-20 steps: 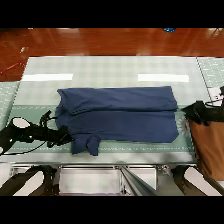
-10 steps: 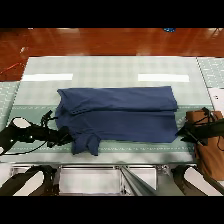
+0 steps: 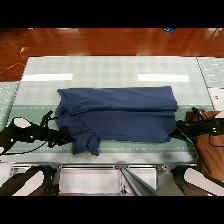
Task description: Fold the shirts.
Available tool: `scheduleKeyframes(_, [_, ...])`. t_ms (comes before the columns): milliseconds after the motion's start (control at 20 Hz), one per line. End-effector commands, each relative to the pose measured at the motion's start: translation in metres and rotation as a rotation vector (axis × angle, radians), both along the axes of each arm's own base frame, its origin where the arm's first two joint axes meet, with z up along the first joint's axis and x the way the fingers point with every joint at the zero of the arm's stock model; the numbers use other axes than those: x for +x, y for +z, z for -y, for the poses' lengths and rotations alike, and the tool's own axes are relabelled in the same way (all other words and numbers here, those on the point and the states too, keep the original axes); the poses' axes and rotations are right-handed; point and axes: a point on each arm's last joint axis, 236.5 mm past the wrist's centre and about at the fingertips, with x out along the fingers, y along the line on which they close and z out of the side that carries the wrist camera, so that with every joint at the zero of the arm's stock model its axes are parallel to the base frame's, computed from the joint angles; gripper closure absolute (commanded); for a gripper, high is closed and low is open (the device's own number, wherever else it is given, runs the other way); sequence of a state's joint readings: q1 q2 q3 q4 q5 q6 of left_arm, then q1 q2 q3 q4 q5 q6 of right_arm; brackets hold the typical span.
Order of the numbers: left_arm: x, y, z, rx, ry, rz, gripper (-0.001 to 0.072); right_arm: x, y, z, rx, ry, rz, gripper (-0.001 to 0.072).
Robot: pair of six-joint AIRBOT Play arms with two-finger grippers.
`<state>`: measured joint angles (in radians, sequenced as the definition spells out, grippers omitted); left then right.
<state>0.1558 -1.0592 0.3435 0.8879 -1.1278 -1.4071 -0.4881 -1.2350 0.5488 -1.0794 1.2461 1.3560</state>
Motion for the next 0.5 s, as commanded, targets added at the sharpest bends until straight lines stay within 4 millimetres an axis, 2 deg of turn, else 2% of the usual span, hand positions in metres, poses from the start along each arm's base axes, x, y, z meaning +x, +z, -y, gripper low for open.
scheduleKeyframes(0, [0.01,0.011,0.0,-0.008,-0.014,0.024,0.0685,0.028,0.008,-0.014,0.038,0.045,0.112,0.0687])
scheduleKeyframes(150, [0.045,0.038,-0.014,-0.007,0.004,0.107,0.0685,0.043,0.028,0.001,0.025,0.076,0.149,0.0687])
scheduleKeyframes(300, [0.09,0.071,-0.036,0.012,0.047,0.211,0.0685,0.072,0.049,0.017,-0.005,0.062,0.226,0.0687])
scheduleKeyframes(450, [0.129,0.088,-0.041,0.019,0.027,0.263,0.0685,0.111,0.067,0.005,0.049,0.075,0.316,0.0687])
